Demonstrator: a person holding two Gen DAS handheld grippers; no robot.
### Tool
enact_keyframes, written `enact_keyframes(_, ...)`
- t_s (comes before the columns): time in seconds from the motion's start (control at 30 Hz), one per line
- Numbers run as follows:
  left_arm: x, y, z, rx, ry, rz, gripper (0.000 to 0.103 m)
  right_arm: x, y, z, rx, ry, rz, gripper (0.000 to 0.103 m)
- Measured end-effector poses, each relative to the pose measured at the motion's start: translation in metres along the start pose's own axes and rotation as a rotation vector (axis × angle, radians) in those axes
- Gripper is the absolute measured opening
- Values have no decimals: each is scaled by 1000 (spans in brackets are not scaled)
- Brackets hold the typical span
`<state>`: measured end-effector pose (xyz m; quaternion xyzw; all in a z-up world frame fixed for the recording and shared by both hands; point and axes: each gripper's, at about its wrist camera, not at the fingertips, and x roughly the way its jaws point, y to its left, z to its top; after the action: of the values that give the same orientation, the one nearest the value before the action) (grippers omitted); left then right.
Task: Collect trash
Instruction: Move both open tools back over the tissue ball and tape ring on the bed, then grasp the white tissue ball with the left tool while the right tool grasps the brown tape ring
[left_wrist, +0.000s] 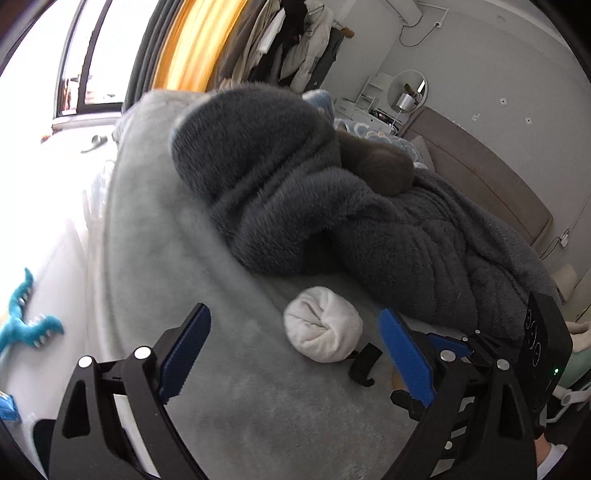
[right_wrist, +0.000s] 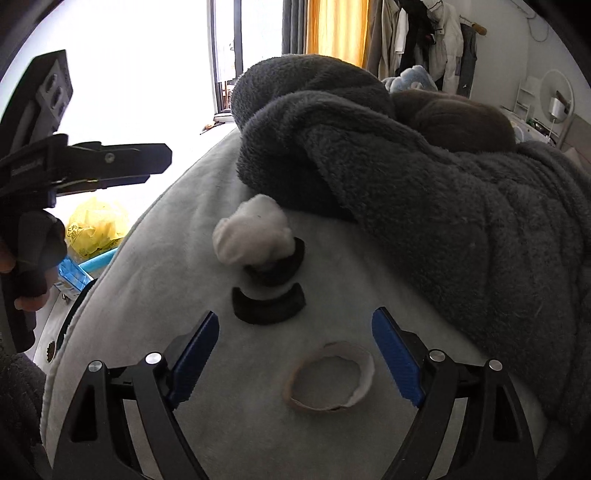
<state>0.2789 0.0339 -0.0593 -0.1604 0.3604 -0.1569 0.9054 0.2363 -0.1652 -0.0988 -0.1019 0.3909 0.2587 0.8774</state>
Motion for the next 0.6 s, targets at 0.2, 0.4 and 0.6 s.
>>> enact_keyframes(0.2, 29, -4, -8, -54, 62, -60, 90, 2, -20, -11, 23, 9, 35, 86)
enact_keyframes(0.4, 53, -11, -13, -60, 111, -37, 84, 7, -30, -18, 34, 23, 106, 86)
enact_keyframes(0.6, 67, -10, -16, -88, 123, -34, 79, 11, -32, -25, 12, 49, 144, 86)
